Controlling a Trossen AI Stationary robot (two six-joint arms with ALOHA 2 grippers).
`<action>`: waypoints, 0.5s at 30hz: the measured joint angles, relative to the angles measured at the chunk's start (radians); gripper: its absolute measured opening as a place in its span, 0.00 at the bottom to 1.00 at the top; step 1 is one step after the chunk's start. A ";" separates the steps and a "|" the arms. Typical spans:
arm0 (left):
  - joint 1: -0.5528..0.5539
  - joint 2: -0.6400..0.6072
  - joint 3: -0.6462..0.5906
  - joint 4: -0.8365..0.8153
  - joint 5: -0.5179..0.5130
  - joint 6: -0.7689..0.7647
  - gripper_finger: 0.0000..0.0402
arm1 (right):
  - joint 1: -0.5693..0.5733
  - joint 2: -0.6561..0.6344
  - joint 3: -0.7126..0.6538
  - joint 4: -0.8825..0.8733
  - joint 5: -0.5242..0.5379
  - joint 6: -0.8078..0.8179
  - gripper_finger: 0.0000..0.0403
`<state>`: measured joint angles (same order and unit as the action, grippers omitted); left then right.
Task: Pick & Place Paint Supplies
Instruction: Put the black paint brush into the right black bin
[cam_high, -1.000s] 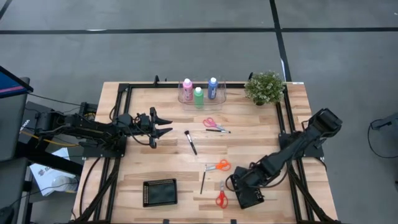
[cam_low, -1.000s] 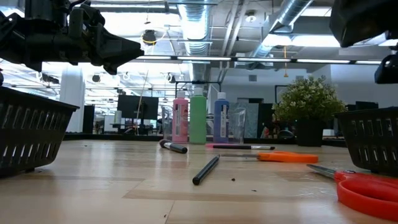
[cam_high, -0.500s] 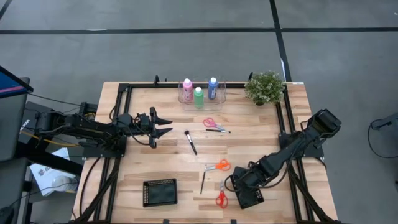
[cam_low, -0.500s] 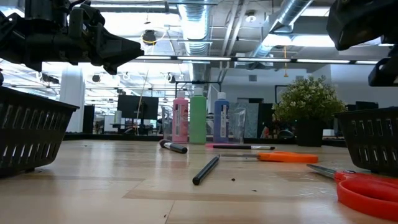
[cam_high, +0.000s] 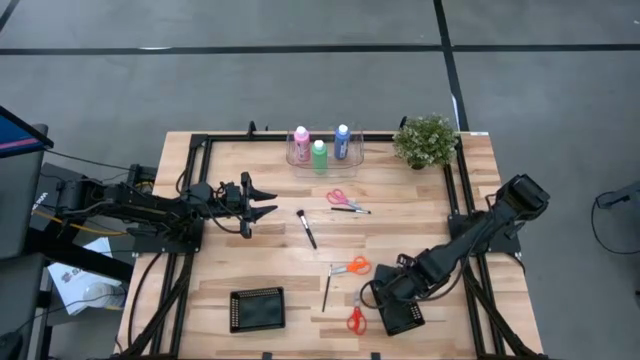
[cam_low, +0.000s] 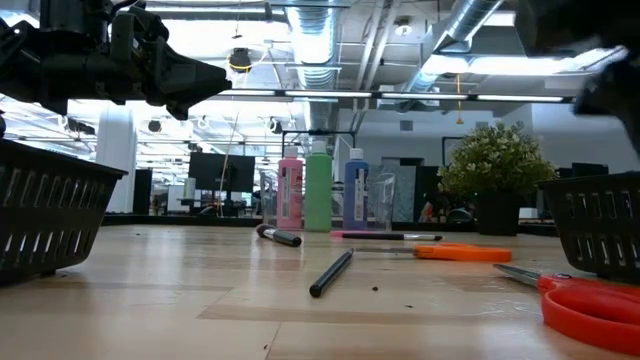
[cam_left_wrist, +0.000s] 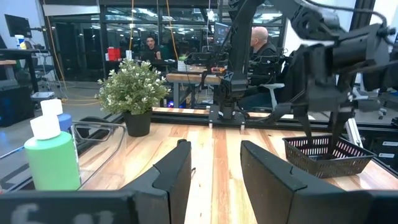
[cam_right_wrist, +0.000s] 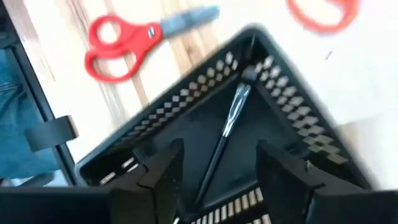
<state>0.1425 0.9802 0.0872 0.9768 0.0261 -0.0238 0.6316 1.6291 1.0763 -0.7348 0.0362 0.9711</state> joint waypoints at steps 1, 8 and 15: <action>0.000 0.000 0.000 0.000 0.000 0.000 0.33 | -0.004 0.000 0.020 -0.029 0.027 -0.025 0.46; 0.000 0.000 0.000 0.001 0.000 0.000 0.33 | -0.073 -0.002 0.113 -0.152 0.318 -0.250 0.46; 0.000 0.000 0.000 0.000 0.000 0.000 0.33 | -0.250 0.011 0.071 -0.004 0.358 -0.529 0.46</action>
<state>0.1425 0.9802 0.0872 0.9771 0.0260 -0.0235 0.3816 1.6401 1.1478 -0.7393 0.3943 0.4423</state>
